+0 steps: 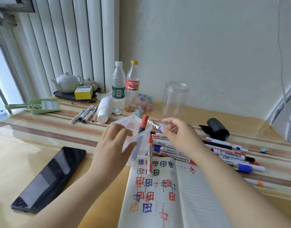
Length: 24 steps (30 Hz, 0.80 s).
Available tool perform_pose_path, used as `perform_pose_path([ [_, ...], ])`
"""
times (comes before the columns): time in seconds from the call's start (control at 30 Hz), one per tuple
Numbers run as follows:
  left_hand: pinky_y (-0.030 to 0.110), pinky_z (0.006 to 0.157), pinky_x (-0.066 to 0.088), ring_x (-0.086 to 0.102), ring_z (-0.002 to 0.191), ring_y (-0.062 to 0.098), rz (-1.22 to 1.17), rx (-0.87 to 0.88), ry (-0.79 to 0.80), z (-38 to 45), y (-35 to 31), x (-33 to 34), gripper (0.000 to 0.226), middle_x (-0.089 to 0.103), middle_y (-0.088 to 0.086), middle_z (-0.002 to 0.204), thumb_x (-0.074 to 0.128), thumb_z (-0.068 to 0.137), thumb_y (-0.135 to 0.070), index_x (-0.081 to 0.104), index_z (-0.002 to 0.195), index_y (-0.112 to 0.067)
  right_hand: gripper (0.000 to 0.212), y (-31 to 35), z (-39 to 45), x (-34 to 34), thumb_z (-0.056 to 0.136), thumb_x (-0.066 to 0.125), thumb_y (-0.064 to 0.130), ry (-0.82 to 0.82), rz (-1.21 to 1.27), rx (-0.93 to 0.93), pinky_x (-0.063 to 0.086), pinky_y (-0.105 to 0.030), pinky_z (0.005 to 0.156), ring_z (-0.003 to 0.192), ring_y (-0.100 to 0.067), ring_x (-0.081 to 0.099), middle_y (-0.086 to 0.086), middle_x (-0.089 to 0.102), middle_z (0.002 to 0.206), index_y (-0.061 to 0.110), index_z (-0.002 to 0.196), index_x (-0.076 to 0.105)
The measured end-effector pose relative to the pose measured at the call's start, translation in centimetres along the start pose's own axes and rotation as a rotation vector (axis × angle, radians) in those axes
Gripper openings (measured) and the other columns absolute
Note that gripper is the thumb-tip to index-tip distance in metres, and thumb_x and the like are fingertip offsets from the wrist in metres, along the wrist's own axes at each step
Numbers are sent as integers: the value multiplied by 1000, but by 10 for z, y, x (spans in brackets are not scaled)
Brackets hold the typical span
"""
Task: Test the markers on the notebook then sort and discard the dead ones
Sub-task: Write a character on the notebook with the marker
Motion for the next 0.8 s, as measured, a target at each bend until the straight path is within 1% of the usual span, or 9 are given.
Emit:
perform_pose_path([
  [0.1, 20, 72, 37, 45, 86, 17, -19, 55, -68, -4, -10, -3, 23, 54, 7, 92, 61, 84, -32, 59, 90, -10, 11, -29, -14, 2, 87, 63, 34, 105, -93, 155, 38, -15, 56, 69, -1, 53, 14, 58, 78, 25, 93, 66],
  [0.23, 21, 69, 40, 48, 80, 15, -96, 197, -74, -8, -26, -3, 14, 54, 4, 89, 53, 86, -28, 51, 92, -15, 29, -31, -27, 41, 88, 61, 38, 299, -119, 227, 39, -19, 52, 55, -6, 52, 6, 60, 65, 12, 79, 69],
  [0.33, 22, 63, 41, 48, 73, 12, -150, 315, 47, -16, -34, 1, 10, 58, 2, 80, 54, 86, -25, 49, 88, -16, 37, -23, -26, 64, 87, 61, 35, 280, -70, 239, 31, -20, 45, 40, -9, 37, 2, 44, 48, 10, 60, 60],
  [0.43, 22, 57, 42, 51, 67, 13, -159, 335, 197, -24, -30, 4, 8, 56, -2, 76, 54, 86, -24, 49, 87, -18, 36, -21, -20, 70, 82, 62, 28, 224, -57, 271, 30, -24, 47, 46, -15, 38, -2, 42, 48, 12, 53, 52],
  [0.5, 21, 57, 45, 53, 69, 12, -151, 313, 262, -26, -25, 4, 7, 57, -4, 79, 52, 86, -25, 49, 89, -20, 31, -24, -18, 67, 80, 62, 28, 195, -40, 310, 36, -25, 51, 52, -17, 47, -11, 57, 56, 6, 59, 60],
  [0.57, 21, 58, 48, 54, 73, 10, -144, 299, 316, -23, -23, 5, 8, 58, -5, 84, 49, 86, -27, 50, 92, -21, 23, -28, -22, 53, 81, 63, 28, 167, -23, 330, 43, -25, 54, 58, -16, 59, -7, 69, 69, 7, 76, 69],
  [0.67, 21, 67, 52, 54, 86, 9, -99, 355, 418, -17, -32, 14, 18, 57, -5, 97, 54, 83, -27, 51, 101, -22, 7, -34, -35, 16, 79, 68, 28, 142, -10, 249, 46, -18, 51, 56, -4, 59, 8, 65, 66, 21, 81, 68],
  [0.73, 24, 80, 52, 51, 101, 12, -61, 424, 456, -12, -43, 25, 31, 57, -4, 110, 56, 80, -28, 51, 110, -21, 6, -43, -46, -9, 77, 71, 29, 188, -52, 171, 45, -16, 51, 55, -2, 55, 10, 62, 67, 25, 80, 67],
  [0.8, 30, 90, 48, 49, 112, 16, -28, 471, 449, -6, -56, 38, 38, 55, -2, 121, 53, 82, -33, 51, 117, -19, 8, -53, -59, -27, 77, 70, 31, 270, -122, 114, 49, -21, 61, 62, -2, 55, 7, 62, 74, 27, 83, 66],
])
Point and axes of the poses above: each hand's wrist, its own z-axis towards the middle knuckle, its own x-axis out of the palm, y = z × x, the point moved 3 cm from there along z, towards the middle knuckle
